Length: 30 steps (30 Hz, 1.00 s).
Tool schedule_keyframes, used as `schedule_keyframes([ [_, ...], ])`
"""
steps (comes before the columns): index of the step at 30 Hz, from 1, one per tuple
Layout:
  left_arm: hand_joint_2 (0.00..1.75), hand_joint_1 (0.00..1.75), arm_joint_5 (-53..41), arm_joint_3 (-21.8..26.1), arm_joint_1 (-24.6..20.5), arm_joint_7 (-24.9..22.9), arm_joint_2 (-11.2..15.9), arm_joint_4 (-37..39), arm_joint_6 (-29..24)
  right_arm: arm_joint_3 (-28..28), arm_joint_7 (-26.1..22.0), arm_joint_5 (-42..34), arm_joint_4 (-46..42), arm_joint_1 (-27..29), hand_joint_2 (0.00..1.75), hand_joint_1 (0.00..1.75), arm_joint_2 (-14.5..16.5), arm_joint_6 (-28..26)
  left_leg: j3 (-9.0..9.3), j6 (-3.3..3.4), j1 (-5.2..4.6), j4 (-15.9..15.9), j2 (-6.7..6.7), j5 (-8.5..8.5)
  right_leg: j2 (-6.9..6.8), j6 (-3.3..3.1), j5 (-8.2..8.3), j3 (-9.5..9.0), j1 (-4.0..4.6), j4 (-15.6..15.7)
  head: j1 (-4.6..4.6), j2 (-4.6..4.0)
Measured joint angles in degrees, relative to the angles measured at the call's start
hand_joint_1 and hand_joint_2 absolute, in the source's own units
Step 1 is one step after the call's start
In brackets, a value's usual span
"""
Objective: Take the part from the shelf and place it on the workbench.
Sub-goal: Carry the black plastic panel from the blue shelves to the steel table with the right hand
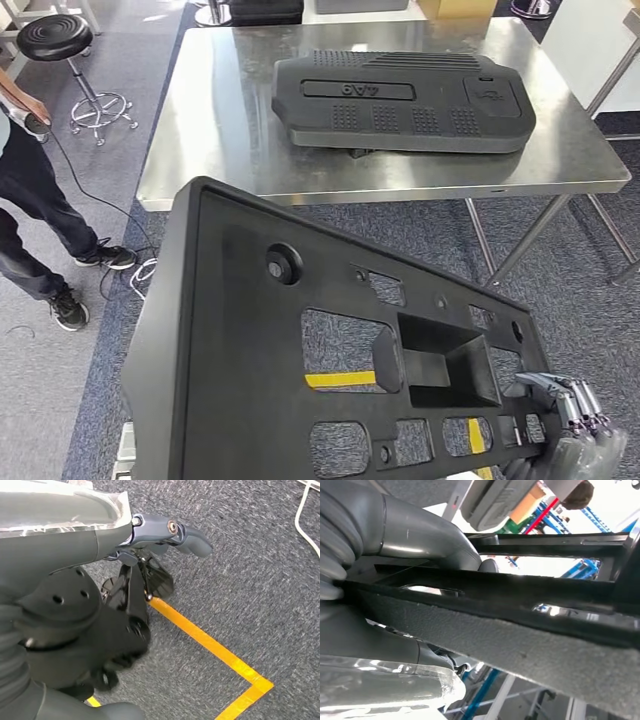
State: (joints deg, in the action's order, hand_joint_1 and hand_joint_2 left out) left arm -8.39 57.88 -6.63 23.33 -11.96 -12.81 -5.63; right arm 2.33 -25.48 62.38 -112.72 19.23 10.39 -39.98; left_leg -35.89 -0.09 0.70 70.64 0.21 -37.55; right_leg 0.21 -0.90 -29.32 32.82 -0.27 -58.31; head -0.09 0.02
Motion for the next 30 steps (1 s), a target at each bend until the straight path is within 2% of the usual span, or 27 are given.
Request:
schedule_keyframes([
  [1, 1.75, 0.0, 0.0, 0.0, 0.0, 0.0, 0.0, 0.0, 0.0, 0.0, -0.1, 0.0, 0.0, 0.0, 1.75, 1.75, 0.0, 0.0, -1.96, -0.13, 0.05, 3.1, 0.0, -0.69, 0.02, -0.1, -0.2, -0.22, 0.0, 0.0, 0.0, 0.0],
  [2, 1.75, 0.0, 0.0, 0.0, 0.0, 0.0, 0.0, 0.0, -0.1, 0.0, -0.1, 0.0, 0.0, 0.0, 1.75, 1.75, 0.0, 0.0, -3.19, -0.23, 0.13, 4.6, 0.0, -0.35, 0.08, -0.09, -0.45, -0.54, -0.01, 0.0, 0.01, 0.0],
  [3, 1.75, 0.0, 0.0, 0.0, 0.0, 0.0, 0.0, 0.0, -0.1, 0.0, -0.1, 0.1, 0.0, 0.0, 1.75, 1.75, 0.0, 0.0, -3.41, -0.31, 0.24, 3.9, 0.0, 1.15, 0.19, 0.0, -0.77, -0.99, -0.03, 0.0, 0.0, 0.0],
  [5, 1.75, 0.0, 0.0, 0.0, 0.0, 0.0, 0.1, 0.0, -0.2, -0.1, -0.3, 0.1, 0.0, 0.0, 1.75, 1.75, 0.0, 0.0, -1.44, -0.42, 0.53, -2.2, 0.01, 6.03, 0.41, 0.46, -1.59, -2.09, -0.09, 0.0, 0.0, 0.0],
  [6, 1.75, 0.0, 0.0, 0.0, 0.0, 0.0, 0.1, 0.0, -0.2, -0.1, -0.4, 0.1, 0.0, 0.0, 1.75, 1.75, 0.0, 0.0, -0.2, -0.46, 0.58, -5.4, 0.01, 7.78, 0.51, 0.84, -2.05, -2.51, -0.01, -0.2, 0.02, 0.0],
  [7, 1.75, 0.0, 0.0, 0.0, 0.0, 0.0, 0.1, 0.0, -0.2, -0.1, -0.5, 0.1, 0.0, 0.0, 1.75, 1.75, 0.0, 0.0, 0.7, -0.32, 0.56, -7.7, -0.01, 8.55, 0.58, 1.24, -2.38, -2.67, 0.07, -0.3, 0.04, 0.0],
  [8, 1.75, 0.0, 0.0, 0.0, 0.1, 0.0, 0.1, 0.0, -0.2, -0.1, -0.6, 0.1, 0.0, 0.0, 1.75, 1.75, 0.0, 0.0, 1.14, -0.14, 0.47, -8.9, -0.06, 8.53, 0.63, 1.58, -2.58, -2.68, 0.14, -0.4, 0.08, 0.0],
  [11, 1.75, 0.0, 0.0, 0.0, 0.1, 0.1, 0.0, 0.0, -0.1, -0.1, -0.8, 0.1, -0.2, -0.2, 1.75, 1.75, 0.0, 0.0, 1.54, 0.76, 0.33, -9.7, -0.2, 7.84, 0.57, 2.25, -3.03, -2.65, 0.03, -0.6, 0.11, 0.0],
  [12, 1.75, 0.0, 0.0, 0.0, 0.1, 0.1, 0.0, 0.0, -0.1, -0.1, -0.9, 0.2, -0.2, -0.2, 1.75, 1.75, 0.1, 0.0, 1.75, 1.09, 0.4, -9.8, -0.2, 7.73, 0.47, 2.48, -3.69, -2.31, -0.03, -1.5, 0.12, 0.0],
  [13, 1.75, 0.0, 0.0, 0.0, 0.1, 0.1, 0.0, 0.0, -0.1, -0.1, -0.9, 0.2, -0.3, -0.3, 1.75, 1.75, 0.1, 0.0, 2.0, 1.4, 0.48, -9.9, -0.17, 7.61, 0.37, 2.73, -4.85, -1.29, -0.07, -3.8, 0.15, 0.0],
  [15, 1.75, 0.0, 0.0, 0.0, 0.1, 0.1, 0.0, 0.0, 0.0, -0.1, -1.0, 0.2, -0.4, -0.3, 1.75, 1.75, 0.1, 0.0, 2.37, 1.89, 0.41, -10.0, -0.11, 7.26, 0.17, 3.05, -7.83, 2.75, -0.13, -11.3, 0.2, 0.0],
  [16, 1.75, 0.0, 0.0, 0.0, 0.1, 0.1, 0.0, 0.0, 0.0, -0.1, -1.0, 0.2, -0.4, -0.3, 1.75, 1.75, 0.1, 0.0, 2.55, 2.04, 0.33, -10.0, -0.1, 7.07, 0.14, 3.11, -8.8, 4.96, -0.16, -15.0, 0.2, 0.0],
  [17, 1.75, 0.0, 0.0, 0.0, 0.1, 0.1, 0.0, 0.0, 0.0, -0.1, -1.0, 0.2, -0.4, -0.3, 1.75, 1.75, 0.1, 0.0, 2.82, 2.12, 0.23, -10.0, -0.13, 6.85, 0.12, 3.06, -8.69, 6.47, -0.16, -17.0, 0.2, 0.0],
  [18, 1.75, 0.0, 0.0, 0.0, 0.1, 0.1, 0.0, 0.0, 0.0, -0.2, -1.0, 0.2, -0.4, -0.4, 1.75, 1.75, 0.1, 0.0, 3.19, 2.15, 0.15, -10.0, -0.2, 6.58, 0.12, 2.91, -7.37, 6.9, -0.14, -16.7, 0.2, 0.0],
  [19, 1.75, 0.0, 0.0, 0.0, 0.1, 0.1, 0.0, 0.0, 0.0, -0.2, -1.0, 0.2, -0.4, -0.4, 1.75, 1.75, 0.1, 0.0, 3.67, 2.12, 0.09, -10.0, -0.29, 6.27, 0.12, 2.65, -5.02, 6.27, -0.06, -14.2, 0.2, 0.0],
  [20, 1.75, 0.0, 0.0, 0.0, 0.1, 0.1, 0.0, 0.0, 0.0, -0.2, -1.0, 0.2, -0.4, -0.5, 1.75, 1.75, 0.1, 0.0, 4.15, 2.01, 0.07, -10.0, -0.37, 5.93, 0.12, 2.26, -2.41, 4.97, 0.1, -10.4, 0.2, 0.0],
  [21, 1.75, 0.0, 0.0, 0.0, 0.1, 0.2, -0.1, 0.0, 0.0, -0.2, -1.0, 0.2, -0.4, -0.6, 1.75, 1.75, 0.0, 0.0, 4.54, 1.86, 0.01, -10.1, -0.44, 5.64, 0.12, 1.85, -0.46, 3.64, 0.34, -6.9, 0.18, 0.0],
  [22, 1.75, 0.0, 0.0, 0.0, 0.1, 0.1, -0.1, 0.0, 0.0, -0.2, -0.9, 0.2, -0.5, -0.6, 1.75, 1.75, 0.0, 0.0, 4.75, 1.66, 0.01, -10.1, -0.45, 5.45, 0.12, 1.42, 0.69, 2.64, 0.6, -4.3, 0.17, 0.0],
  [25, 1.75, 0.0, 0.0, 0.0, 0.0, 0.1, -0.1, 0.0, 0.0, -0.3, -0.9, 0.2, -0.6, -0.8, 1.75, 1.75, 0.0, 0.0, 4.86, 0.98, 0.03, -10.6, -0.36, 5.35, 0.14, 0.44, 0.56, 1.88, 1.01, -2.0, 0.13, 0.0],
  [27, 1.75, 0.0, 0.0, 0.0, 0.0, 0.2, -0.1, 0.0, 0.0, -0.4, -0.9, 0.1, -0.6, -0.9, 1.75, 1.75, 0.0, 0.0, 4.86, 0.52, -0.09, -10.4, -0.27, 4.77, 0.02, 0.07, 0.55, 1.12, 0.67, -0.7, 0.09, 0.0],
  [28, 1.75, 0.0, 0.0, 0.0, 0.0, 0.2, 0.0, 0.0, 0.0, -0.4, -0.8, 0.1, -0.6, -1.0, 1.75, 1.75, 0.0, 0.0, 4.26, 0.34, -0.15, -8.9, -0.26, 3.91, -0.04, -0.04, 0.61, 0.66, 0.47, 0.0, 0.06, 0.0],
  [30, 1.75, 0.0, 0.0, 0.0, 0.0, 0.2, 0.0, 0.0, 0.0, -0.4, -0.7, -0.1, -0.6, -1.2, 1.75, 1.75, 0.0, 0.0, 0.96, 0.07, -0.07, -2.7, -0.27, 1.21, -0.12, -0.31, 0.5, 0.05, 0.29, 0.5, 0.03, 0.0],
])
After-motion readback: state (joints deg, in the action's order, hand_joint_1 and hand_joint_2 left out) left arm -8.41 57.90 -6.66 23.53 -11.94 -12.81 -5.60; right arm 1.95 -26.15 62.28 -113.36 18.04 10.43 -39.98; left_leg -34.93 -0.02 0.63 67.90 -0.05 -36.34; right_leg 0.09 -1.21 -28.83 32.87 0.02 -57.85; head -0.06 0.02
